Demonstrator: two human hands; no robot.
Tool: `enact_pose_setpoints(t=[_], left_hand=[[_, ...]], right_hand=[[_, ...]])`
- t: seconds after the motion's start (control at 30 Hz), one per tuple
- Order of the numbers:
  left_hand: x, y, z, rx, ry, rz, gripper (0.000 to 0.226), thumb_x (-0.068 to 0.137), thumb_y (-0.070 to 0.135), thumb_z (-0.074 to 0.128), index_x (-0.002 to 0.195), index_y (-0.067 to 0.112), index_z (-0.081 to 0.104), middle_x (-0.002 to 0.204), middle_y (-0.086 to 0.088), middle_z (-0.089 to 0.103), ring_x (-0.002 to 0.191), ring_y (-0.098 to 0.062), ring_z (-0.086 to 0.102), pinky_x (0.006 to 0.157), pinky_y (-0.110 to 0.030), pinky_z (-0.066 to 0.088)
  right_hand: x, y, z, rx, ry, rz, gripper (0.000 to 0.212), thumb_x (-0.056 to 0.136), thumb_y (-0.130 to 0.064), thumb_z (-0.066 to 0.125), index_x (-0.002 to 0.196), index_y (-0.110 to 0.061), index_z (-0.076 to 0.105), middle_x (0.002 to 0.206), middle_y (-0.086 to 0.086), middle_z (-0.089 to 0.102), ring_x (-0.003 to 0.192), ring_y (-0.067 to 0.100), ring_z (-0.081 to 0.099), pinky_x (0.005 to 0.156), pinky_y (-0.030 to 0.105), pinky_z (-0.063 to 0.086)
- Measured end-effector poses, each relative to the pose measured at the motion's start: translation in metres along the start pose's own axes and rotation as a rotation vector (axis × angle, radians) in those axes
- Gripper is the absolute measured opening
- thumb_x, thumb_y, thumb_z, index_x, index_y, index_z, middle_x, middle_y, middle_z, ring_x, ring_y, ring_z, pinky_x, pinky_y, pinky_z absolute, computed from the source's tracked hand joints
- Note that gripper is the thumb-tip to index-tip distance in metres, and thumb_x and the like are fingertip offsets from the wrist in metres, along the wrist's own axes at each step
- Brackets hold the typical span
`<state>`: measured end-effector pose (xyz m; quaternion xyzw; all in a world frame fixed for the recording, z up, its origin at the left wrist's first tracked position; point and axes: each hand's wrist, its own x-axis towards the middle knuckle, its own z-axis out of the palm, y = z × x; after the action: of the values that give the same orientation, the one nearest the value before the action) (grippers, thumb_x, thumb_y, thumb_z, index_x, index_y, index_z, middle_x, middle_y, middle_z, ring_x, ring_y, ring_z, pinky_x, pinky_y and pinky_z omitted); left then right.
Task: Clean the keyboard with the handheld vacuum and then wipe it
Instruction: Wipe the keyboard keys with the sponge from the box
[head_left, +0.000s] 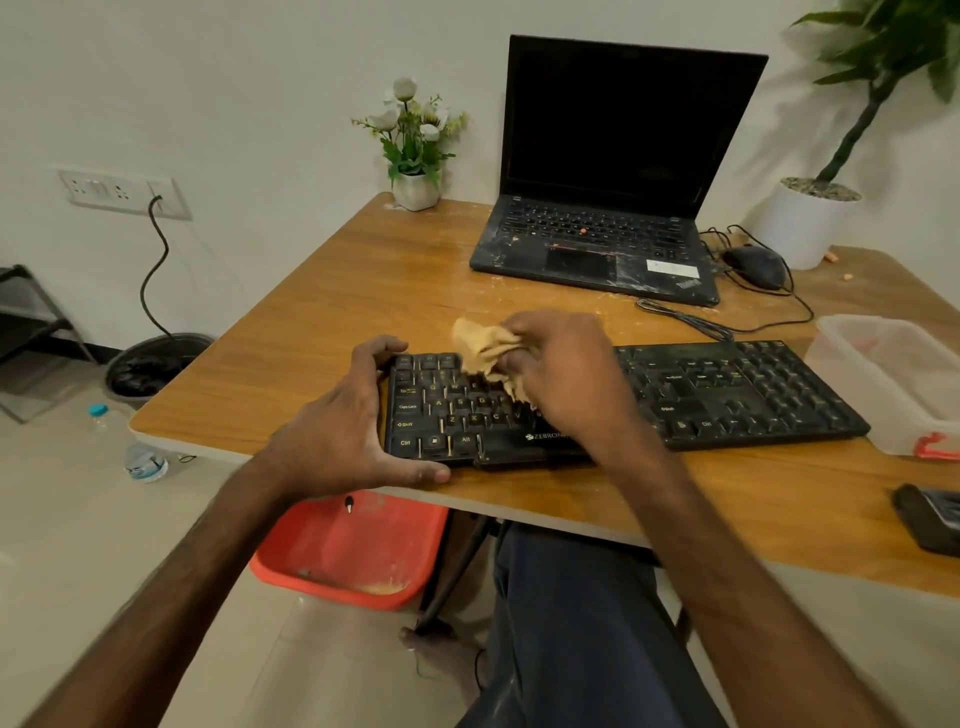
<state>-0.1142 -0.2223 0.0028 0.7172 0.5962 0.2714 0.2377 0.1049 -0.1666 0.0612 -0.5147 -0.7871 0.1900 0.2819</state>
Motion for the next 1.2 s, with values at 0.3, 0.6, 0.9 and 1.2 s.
enact_pose_setpoints(t=[0.3,0.6,0.9,1.2], left_hand=[[0.001,0.000,-0.001,-0.004,-0.020,-0.006,0.129,0.043,0.080,0.080,0.143,0.042,0.007,0.131,0.025,0.040,0.120,0.002,0.050,0.105,-0.032,0.045],[0.001,0.000,0.000,0.009,-0.029,-0.006,0.128,0.045,0.080,0.079,0.143,0.040,0.006,0.136,0.018,0.042,0.120,0.001,0.048,0.102,-0.024,0.041],[0.001,0.001,-0.001,0.006,-0.025,-0.011,0.127,0.044,0.080,0.079,0.142,0.042,0.006,0.139,0.017,0.040,0.124,-0.003,0.048,0.106,-0.030,0.042],[0.003,0.000,0.001,0.027,-0.016,0.006,0.128,0.047,0.080,0.079,0.144,0.038,0.007,0.134,0.020,0.042,0.117,0.001,0.051,0.100,-0.027,0.043]], right_hand=[[0.012,0.017,-0.045,-0.040,0.090,0.006,0.021,0.089,-0.019,0.070,0.110,-0.022,0.072,0.093,-0.017,0.063,0.087,0.003,0.060,0.080,0.020,0.042],[0.005,-0.002,0.003,-0.478,-0.100,-0.116,0.032,0.097,-0.027,0.058,0.128,-0.017,0.059,0.113,0.000,0.054,0.105,0.015,0.050,0.094,0.034,0.046],[0.009,-0.001,0.003,-0.503,-0.062,-0.054,0.047,0.089,-0.037,0.067,0.130,-0.019,0.055,0.120,0.001,0.055,0.111,0.018,0.051,0.095,0.034,0.044],[-0.002,-0.006,0.001,-0.449,-0.053,-0.092,0.037,0.095,-0.012,0.058,0.131,-0.020,0.060,0.113,0.002,0.058,0.101,0.015,0.055,0.093,0.031,0.050]])
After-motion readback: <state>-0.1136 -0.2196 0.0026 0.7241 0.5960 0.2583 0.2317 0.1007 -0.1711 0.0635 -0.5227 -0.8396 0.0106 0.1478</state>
